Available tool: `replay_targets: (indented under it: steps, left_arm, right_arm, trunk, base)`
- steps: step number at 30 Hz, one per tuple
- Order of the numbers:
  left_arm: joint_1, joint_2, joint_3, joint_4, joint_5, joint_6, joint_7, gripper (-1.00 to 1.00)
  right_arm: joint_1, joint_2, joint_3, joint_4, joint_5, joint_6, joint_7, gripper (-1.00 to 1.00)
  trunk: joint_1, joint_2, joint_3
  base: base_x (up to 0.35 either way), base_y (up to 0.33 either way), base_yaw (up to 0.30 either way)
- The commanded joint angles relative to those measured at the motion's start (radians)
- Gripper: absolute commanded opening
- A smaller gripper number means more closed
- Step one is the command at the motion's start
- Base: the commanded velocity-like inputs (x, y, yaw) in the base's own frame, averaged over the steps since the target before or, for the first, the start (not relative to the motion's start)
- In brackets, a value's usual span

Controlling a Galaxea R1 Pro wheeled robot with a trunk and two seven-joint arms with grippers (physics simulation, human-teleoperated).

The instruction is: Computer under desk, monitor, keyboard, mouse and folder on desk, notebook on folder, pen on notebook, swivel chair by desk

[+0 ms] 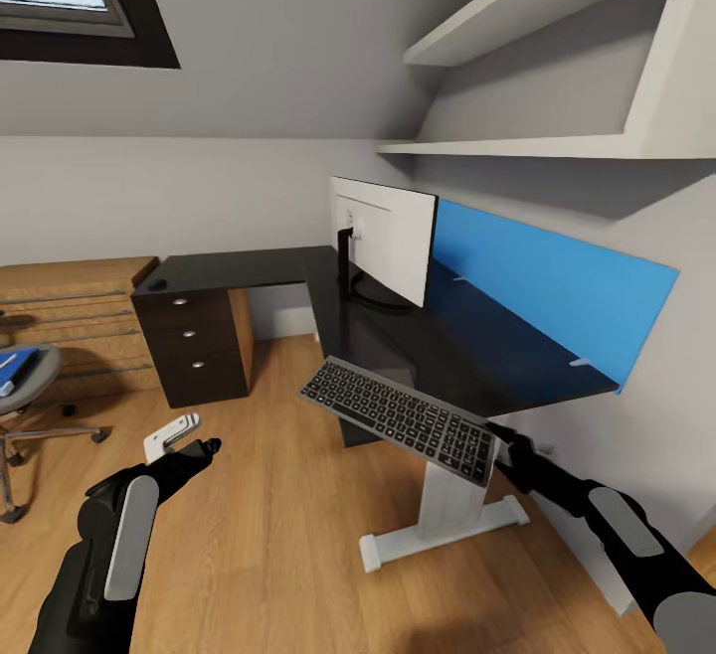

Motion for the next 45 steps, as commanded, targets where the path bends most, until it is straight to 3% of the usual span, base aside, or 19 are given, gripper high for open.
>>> replay_targets:
  steps: [1, 13, 14, 25, 30, 33, 38, 41, 45]
  left_arm:
    - [-0.001, -0.001, 0.001, -0.001, 0.011, 0.003, 0.008, 1.00]
    - [-0.001, -0.001, 0.001, 0.000, 0.011, 0.003, 0.008, 1.00]
    - [-0.001, -0.001, 0.001, 0.000, 0.011, 0.003, 0.009, 1.00]
    - [-0.001, -0.001, 0.001, 0.000, 0.011, 0.005, 0.008, 1.00]
    - [-0.001, -0.001, 0.000, 0.000, 0.011, 0.005, 0.008, 1.00]
    - [-0.001, -0.002, 0.000, 0.000, 0.011, 0.005, 0.009, 1.00]
    - [-0.001, -0.002, 0.000, 0.000, 0.011, 0.005, 0.009, 1.00]
    - [-0.001, -0.002, 0.000, 0.001, 0.011, 0.005, 0.009, 1.00]
    - [-0.001, -0.002, -0.001, 0.002, 0.011, 0.005, 0.009, 1.00]
  right_arm:
    - [-0.001, -0.001, 0.004, 0.000, -0.002, 0.001, 0.003, 1.00]
    - [-0.001, -0.001, 0.005, 0.000, -0.002, 0.001, 0.004, 1.00]
    - [-0.001, -0.001, 0.005, 0.000, -0.002, 0.001, 0.004, -1.00]
    - [-0.001, -0.001, 0.005, -0.002, -0.002, 0.001, 0.004, -1.00]
    - [-0.001, 0.000, 0.006, -0.009, -0.001, -0.001, 0.004, -1.00]
    - [-0.001, 0.015, 0.006, -0.030, 0.010, -0.005, 0.004, -1.00]
    - [-0.001, 0.072, 0.012, -0.101, 0.125, -0.011, 0.004, -1.00]
    - [-0.001, 0.101, 0.013, -0.143, 0.165, -0.012, 0.004, -1.00]
    - [-0.001, 0.155, 0.030, -0.183, 0.269, -0.022, 0.004, -1.00]
  trunk:
    - [0.000, -0.001, -0.001]
    - [0.000, -0.001, -0.001]
    - [0.000, -0.001, -0.001]
    - [0.000, -0.001, -0.001]
    - [-0.019, 0.034, 0.015]
    - [-0.031, 0.055, 0.024]
    - [-0.050, 0.090, 0.040]
    - [-0.061, 0.111, 0.049]
    - [-0.077, 0.139, 0.062]
  base:
    - [-0.003, 0.114, 0.000]
    - [-0.001, 0.071, 0.000]
    - [0.000, 0.008, 0.000]
    - [0.000, 0.001, 0.000]
    - [0.000, 0.000, 0.000]
    - [0.000, 0.000, 0.000]
    - [0.000, 0.000, 0.000]
    - [0.000, 0.000, 0.000]
    - [0.000, 0.000, 0.000]
